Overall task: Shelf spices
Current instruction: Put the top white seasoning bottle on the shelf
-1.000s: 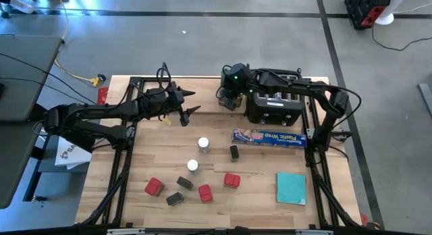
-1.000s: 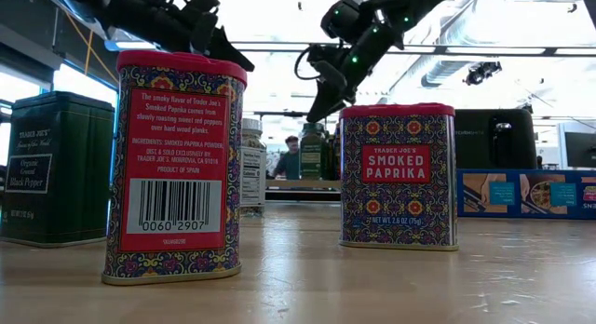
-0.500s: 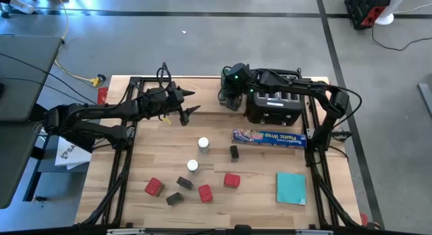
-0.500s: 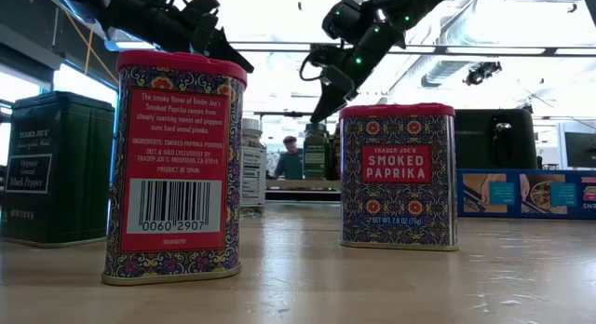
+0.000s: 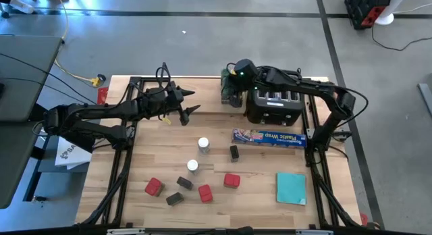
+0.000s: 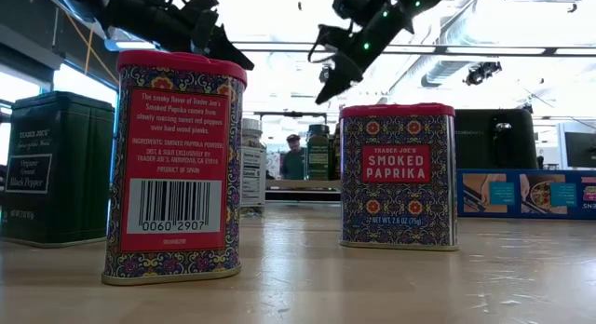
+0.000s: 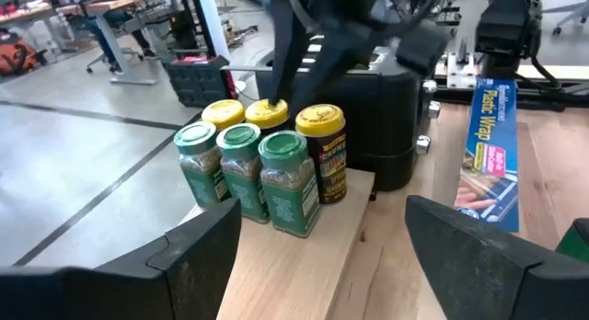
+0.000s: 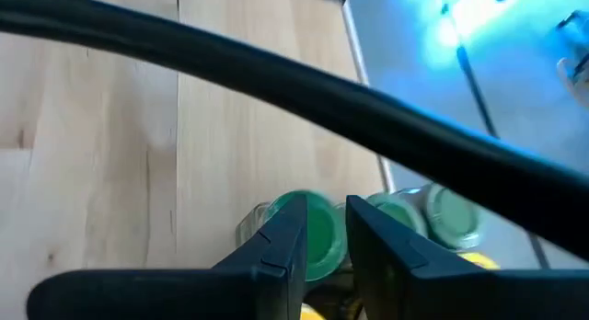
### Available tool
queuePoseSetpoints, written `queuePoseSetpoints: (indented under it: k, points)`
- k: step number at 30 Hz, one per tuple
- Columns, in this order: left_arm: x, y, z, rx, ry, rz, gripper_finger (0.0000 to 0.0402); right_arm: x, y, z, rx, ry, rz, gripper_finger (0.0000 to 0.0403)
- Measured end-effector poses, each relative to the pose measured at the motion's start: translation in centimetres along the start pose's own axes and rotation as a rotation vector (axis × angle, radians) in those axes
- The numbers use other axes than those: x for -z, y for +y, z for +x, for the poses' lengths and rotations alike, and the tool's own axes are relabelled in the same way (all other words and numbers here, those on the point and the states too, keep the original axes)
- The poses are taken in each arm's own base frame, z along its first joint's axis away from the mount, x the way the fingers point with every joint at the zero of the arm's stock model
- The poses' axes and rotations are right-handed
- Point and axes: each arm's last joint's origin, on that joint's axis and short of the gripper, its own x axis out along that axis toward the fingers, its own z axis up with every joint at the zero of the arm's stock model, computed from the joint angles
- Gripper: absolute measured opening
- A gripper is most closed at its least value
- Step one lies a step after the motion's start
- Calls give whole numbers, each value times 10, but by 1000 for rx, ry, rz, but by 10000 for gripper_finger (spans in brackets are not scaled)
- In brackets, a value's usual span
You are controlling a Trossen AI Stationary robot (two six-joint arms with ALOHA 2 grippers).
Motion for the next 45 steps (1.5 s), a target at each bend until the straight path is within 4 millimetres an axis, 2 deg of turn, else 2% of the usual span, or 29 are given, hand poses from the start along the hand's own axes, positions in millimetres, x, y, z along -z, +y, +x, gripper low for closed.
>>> queuePoseSetpoints:
  k: [5,9,13,17,19,22,27,34,38,41,45]
  points:
    - [-3,1,-3,-2,-19,-20,303,-12,3,-23,13,-78,39,71]
    - [-5,1,-5,0,-34,-52,303,-30,22,-26,-95,-237,162,70]
    - [-5,-8,-7,44,-32,-114,303,-43,73,-24,-238,-384,103,63]
    - [-12,-34,-20,197,-67,-125,303,-49,130,-30,-303,-416,28,57]
    - [-16,-46,-30,211,-91,-136,303,-52,153,-37,-315,-413,-4,57]
    - [-21,-63,-46,193,-126,-143,303,-55,182,-48,-293,-413,-51,57]
    - [-25,-83,-67,174,-166,-171,303,-53,217,-63,-211,-381,-116,57]
    - [-23,-109,-86,245,-168,-274,303,-34,255,-79,-216,-223,-61,57]
    - [-21,-114,-89,211,-161,-263,303,-25,269,-88,-163,-167,-21,57]
    - [-20,-112,-89,151,-156,-258,303,-22,272,-86,-74,-208,-36,57]
    - [-17,-111,-88,118,-142,-213,303,-25,260,-74,36,-273,1,57]
